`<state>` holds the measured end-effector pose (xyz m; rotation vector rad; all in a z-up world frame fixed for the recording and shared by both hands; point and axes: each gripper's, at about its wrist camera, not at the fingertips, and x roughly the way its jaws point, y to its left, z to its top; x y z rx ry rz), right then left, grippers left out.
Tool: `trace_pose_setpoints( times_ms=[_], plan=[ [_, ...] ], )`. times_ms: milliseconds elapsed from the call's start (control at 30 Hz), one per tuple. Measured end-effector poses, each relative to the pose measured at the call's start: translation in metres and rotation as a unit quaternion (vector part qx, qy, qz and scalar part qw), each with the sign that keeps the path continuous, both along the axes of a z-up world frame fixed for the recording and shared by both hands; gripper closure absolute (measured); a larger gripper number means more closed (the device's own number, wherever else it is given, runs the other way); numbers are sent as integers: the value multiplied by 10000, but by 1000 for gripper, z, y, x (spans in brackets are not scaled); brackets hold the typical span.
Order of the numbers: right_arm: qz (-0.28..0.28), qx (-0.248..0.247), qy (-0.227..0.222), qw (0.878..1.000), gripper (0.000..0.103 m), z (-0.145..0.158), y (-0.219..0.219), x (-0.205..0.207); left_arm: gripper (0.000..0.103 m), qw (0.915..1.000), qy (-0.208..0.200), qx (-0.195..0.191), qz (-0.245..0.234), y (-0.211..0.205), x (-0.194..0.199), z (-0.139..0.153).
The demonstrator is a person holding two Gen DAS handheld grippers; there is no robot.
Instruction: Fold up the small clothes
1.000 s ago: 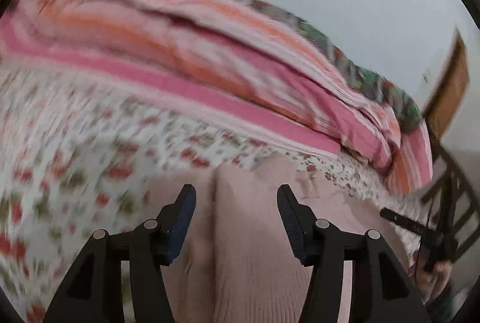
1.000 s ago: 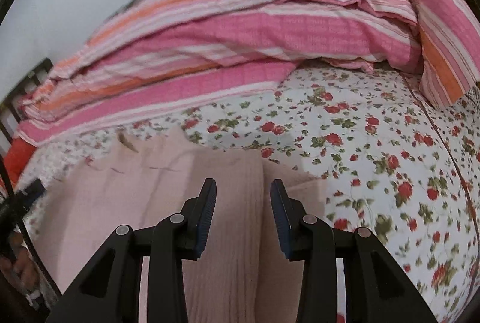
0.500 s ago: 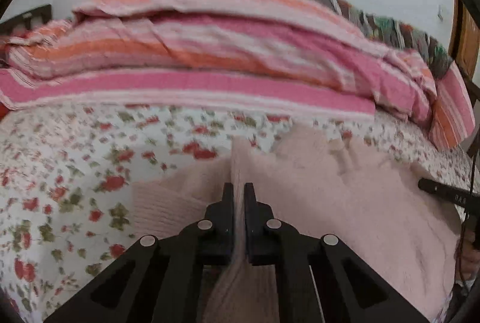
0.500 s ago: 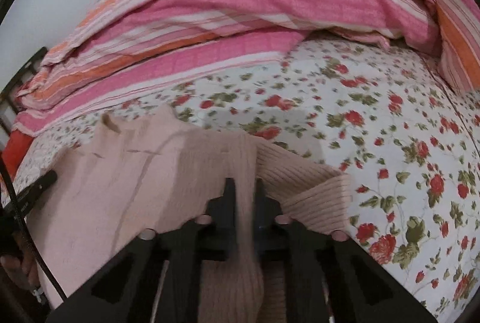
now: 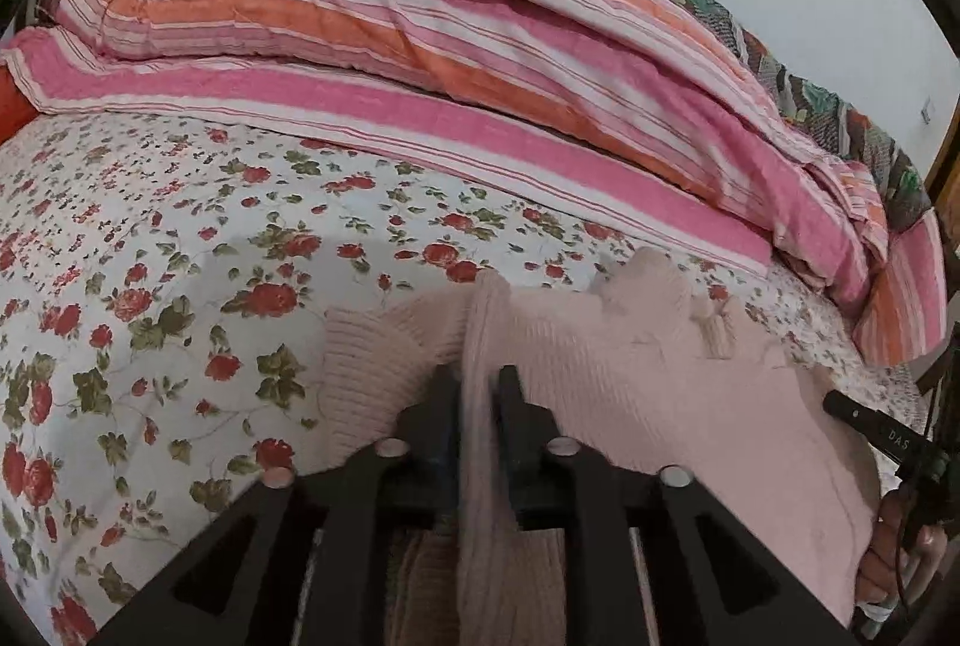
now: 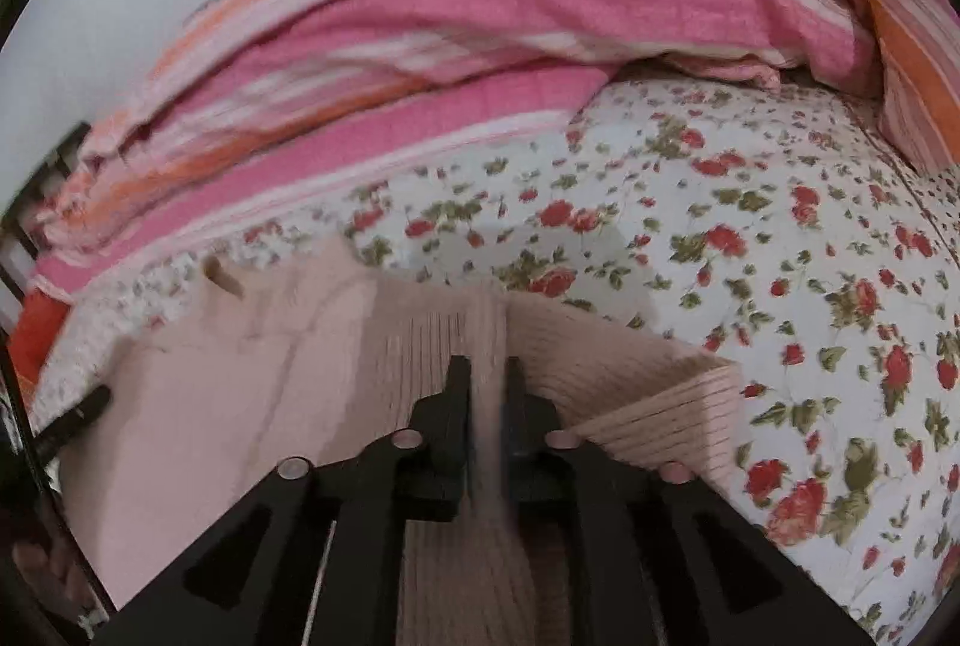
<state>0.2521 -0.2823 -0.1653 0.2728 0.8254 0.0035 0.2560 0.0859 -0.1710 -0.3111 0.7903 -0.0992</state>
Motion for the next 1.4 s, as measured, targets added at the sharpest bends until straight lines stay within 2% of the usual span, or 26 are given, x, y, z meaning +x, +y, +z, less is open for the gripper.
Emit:
trace_pose_setpoints(
  times_ms=[67, 133, 167, 200, 300, 400, 500, 600, 667, 733, 767, 800, 867, 1100, 1400],
  plan=[
    [-236, -289, -243, 9990, 64, 12, 1, -13, 85, 10000, -71, -13, 33, 3, -5, 2],
    [-232, -566, -491, 9969, 63, 28, 11, -24, 81, 9998, -195, 40, 40, 6, -9, 2],
    [-163, -681, -581, 9959, 57, 33, 16, -26, 72, 9998, -180, 67, 47, 7, -9, 2],
    [-67, -820, -683, 9943, 50, 40, 26, -30, 72, 9998, -155, 80, 26, 7, -9, 2],
    [351, -1018, -835, 9907, 46, 50, 62, -37, 72, 9997, -180, 123, 64, 9, -10, 5],
    [905, -992, -594, 9892, 46, 46, 98, -27, 72, 9999, -113, 28, 5, 13, -10, 7],
    [1159, -1092, -402, 9864, 46, 29, 130, -18, 72, 9999, -132, -52, -23, 19, -12, 7],
    [1243, -1168, 73, 9853, 46, 3, 148, -1, 72, 9998, 19, -176, -74, 26, -10, 4],
    [1057, -1285, 332, 9855, 46, -10, 148, 10, 72, 9987, 53, -506, -98, 37, -14, 4],
    [926, -1282, 380, 9867, 46, -10, 146, 16, 53, 9970, 9, -778, -27, 47, -19, 6],
    [899, -1343, 447, 9858, 46, -10, 148, 20, 29, 9962, -87, -869, -11, 51, -21, 8],
    [897, -1425, 491, 9845, 46, -11, 150, 23, 24, 9954, -222, -935, 29, 53, -24, 10],
    [919, -1573, 568, 9816, 46, -13, 156, 30, 24, 9946, -368, -956, 134, 58, -27, 15],
    [746, -1697, 649, 9805, 44, -18, 158, 52, 24, 9933, -216, -1138, 2, 60, -25, 8],
    [679, -1758, 415, 9812, 44, -19, 158, 42, 24, 9937, -190, -1100, -83, 53, -27, 7]
  ],
)
